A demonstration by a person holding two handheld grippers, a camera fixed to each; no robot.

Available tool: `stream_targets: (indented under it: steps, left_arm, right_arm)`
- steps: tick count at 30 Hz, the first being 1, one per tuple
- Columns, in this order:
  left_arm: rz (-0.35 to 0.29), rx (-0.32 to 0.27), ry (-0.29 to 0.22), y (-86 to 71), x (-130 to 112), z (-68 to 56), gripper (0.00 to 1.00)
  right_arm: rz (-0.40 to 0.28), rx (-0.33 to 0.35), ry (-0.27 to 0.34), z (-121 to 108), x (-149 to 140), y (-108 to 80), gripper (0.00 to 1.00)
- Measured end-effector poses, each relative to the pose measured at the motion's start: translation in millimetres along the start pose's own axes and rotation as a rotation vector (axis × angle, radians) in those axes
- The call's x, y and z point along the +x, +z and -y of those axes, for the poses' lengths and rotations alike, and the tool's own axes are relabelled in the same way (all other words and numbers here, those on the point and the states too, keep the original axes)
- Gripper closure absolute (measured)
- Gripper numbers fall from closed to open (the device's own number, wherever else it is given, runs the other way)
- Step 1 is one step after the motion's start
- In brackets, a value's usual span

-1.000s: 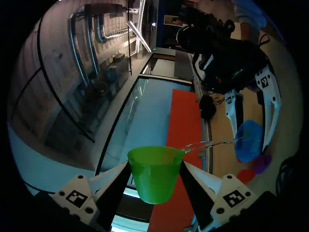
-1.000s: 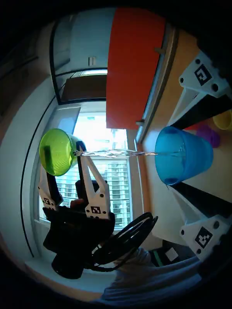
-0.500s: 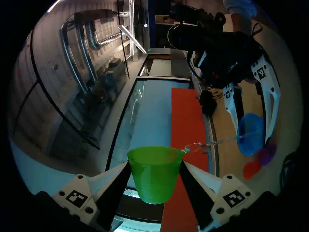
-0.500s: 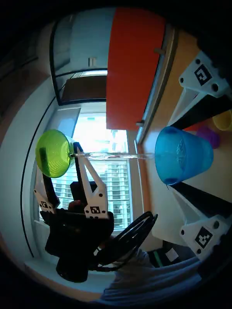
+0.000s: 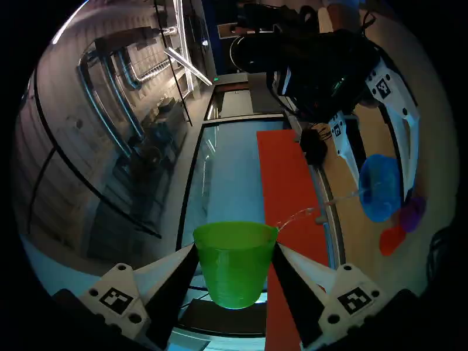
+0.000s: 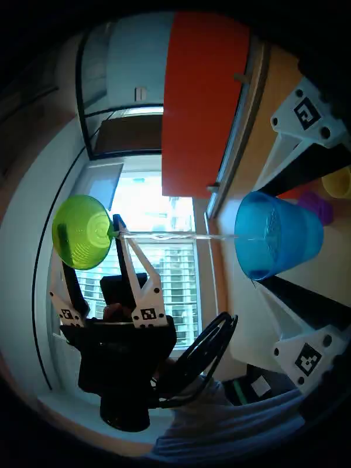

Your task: Pour water

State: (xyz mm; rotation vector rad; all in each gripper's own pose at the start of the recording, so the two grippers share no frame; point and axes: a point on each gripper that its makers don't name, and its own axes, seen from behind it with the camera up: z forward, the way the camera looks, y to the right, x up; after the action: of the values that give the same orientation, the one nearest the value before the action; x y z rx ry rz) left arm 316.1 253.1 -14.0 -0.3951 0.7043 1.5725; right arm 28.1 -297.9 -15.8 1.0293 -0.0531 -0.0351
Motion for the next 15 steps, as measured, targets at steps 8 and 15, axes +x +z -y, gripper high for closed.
stream_targets:
  steps: [8,15]
  left_arm:
    - [-0.005,0.011,0.078,-0.5,3.5,1.5,0.15]
    - [-0.005,0.019,0.087,-0.4,3.9,0.5,0.15]
  right_arm:
    - [-0.003,0.001,0.0,0.7,3.7,1.1,0.09]
    - [-0.005,0.001,-0.001,1.5,4.7,1.9,0.09]
